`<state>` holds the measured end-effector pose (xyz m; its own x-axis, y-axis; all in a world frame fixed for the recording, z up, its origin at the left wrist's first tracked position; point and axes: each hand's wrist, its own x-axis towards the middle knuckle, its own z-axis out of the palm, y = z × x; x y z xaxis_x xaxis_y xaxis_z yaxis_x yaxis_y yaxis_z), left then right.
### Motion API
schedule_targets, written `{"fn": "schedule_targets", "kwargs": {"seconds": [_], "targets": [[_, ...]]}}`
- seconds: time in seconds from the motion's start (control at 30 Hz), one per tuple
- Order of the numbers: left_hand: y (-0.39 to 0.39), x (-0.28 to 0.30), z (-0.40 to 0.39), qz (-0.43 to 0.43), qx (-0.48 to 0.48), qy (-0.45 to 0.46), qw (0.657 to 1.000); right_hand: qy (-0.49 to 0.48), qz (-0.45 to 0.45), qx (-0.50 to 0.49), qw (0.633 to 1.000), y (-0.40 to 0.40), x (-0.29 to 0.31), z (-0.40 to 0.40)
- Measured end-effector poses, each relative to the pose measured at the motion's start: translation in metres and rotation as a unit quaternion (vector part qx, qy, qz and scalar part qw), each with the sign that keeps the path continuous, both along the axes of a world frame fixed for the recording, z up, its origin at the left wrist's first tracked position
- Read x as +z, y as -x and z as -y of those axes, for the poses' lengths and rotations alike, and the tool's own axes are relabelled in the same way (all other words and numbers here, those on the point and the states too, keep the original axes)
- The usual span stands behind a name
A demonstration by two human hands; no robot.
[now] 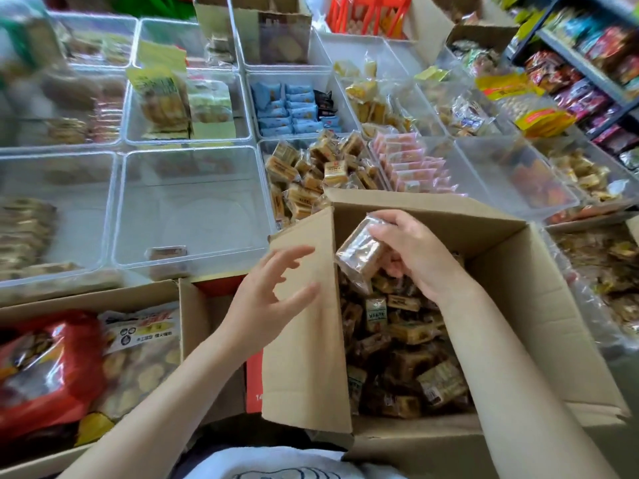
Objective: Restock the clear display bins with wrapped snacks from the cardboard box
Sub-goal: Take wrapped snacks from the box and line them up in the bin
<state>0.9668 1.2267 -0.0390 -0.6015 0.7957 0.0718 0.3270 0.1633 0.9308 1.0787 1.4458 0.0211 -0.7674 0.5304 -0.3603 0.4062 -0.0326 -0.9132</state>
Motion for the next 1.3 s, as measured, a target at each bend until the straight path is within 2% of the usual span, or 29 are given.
{"fn": "schedule_targets", "kwargs": {"seconds": [0.13, 0.2, 0.27, 0.3, 0.33, 0.37, 0.43, 0.47, 0.57, 0.67, 0.73, 0.8, 0.83, 0.9, 0.97, 1.0, 1.13, 1.2, 1.3], "targets": [[0.021, 0.018, 0.013, -0.106, -0.016, -0.056, 0.993, 0.01, -0.066, 0.012, 0.998, 0.031, 0.027, 0.035], [0.04, 0.027, 0.023, -0.164, -0.014, -0.072, 0.984, 0.02, -0.054, 0.035, 0.998, 0.059, 0.032, 0.062], [0.063, 0.031, 0.039, -0.18, 0.014, -0.084, 0.98, 0.031, -0.007, 0.071, 0.997, 0.088, 0.03, 0.089], [0.075, 0.032, 0.05, -0.154, 0.04, -0.082, 0.984, 0.035, 0.027, 0.087, 0.995, 0.101, 0.028, 0.101], [0.088, 0.034, 0.062, -0.093, 0.072, -0.074, 0.99, 0.038, 0.062, 0.099, 0.992, 0.114, 0.025, 0.111], [0.1, 0.036, 0.075, 0.005, 0.105, -0.063, 0.992, 0.037, 0.088, 0.104, 0.99, 0.125, 0.02, 0.119], [0.126, 0.035, 0.1, 0.213, 0.157, -0.029, 0.964, 0.031, 0.102, 0.111, 0.988, 0.149, 0.008, 0.132], [0.138, 0.033, 0.112, 0.279, 0.169, -0.007, 0.945, 0.033, 0.095, 0.115, 0.988, 0.16, 0.001, 0.139], [0.172, 0.02, 0.137, 0.348, 0.186, 0.035, 0.918, 0.065, 0.057, 0.152, 0.985, 0.196, -0.017, 0.163], [0.197, 0.004, 0.152, 0.364, 0.181, 0.061, 0.912, 0.034, 0.058, 0.245, 0.967, 0.228, -0.034, 0.185], [0.212, -0.011, 0.157, 0.333, 0.189, 0.07, 0.921, -0.003, 0.056, 0.236, 0.97, 0.249, -0.049, 0.192], [0.226, -0.031, 0.162, 0.274, 0.216, 0.061, 0.935, -0.061, 0.035, 0.155, 0.985, 0.269, -0.063, 0.189], [0.231, -0.042, 0.166, 0.221, 0.223, 0.066, 0.947, -0.104, 0.029, 0.113, 0.988, 0.279, -0.071, 0.183], [0.242, -0.069, 0.177, 0.061, 0.218, 0.126, 0.966, -0.205, 0.044, 0.064, 0.976, 0.296, -0.086, 0.169], [0.248, -0.093, 0.186, -0.081, 0.167, 0.213, 0.959, -0.282, 0.088, 0.075, 0.953, 0.311, -0.102, 0.157], [0.249, -0.1, 0.187, -0.116, 0.132, 0.25, 0.952, -0.31, 0.113, 0.101, 0.939, 0.317, -0.112, 0.154], [0.239, -0.119, 0.183, -0.177, 0.044, 0.367, 0.912, -0.364, 0.173, 0.2, 0.893, 0.332, -0.154, 0.164], [0.235, -0.127, 0.184, -0.215, 0.033, 0.401, 0.89, -0.352, 0.184, 0.191, 0.898, 0.336, -0.172, 0.171], [0.235, -0.132, 0.187, -0.223, 0.031, 0.405, 0.886, -0.335, 0.21, 0.194, 0.898, 0.348, -0.191, 0.178]]}}
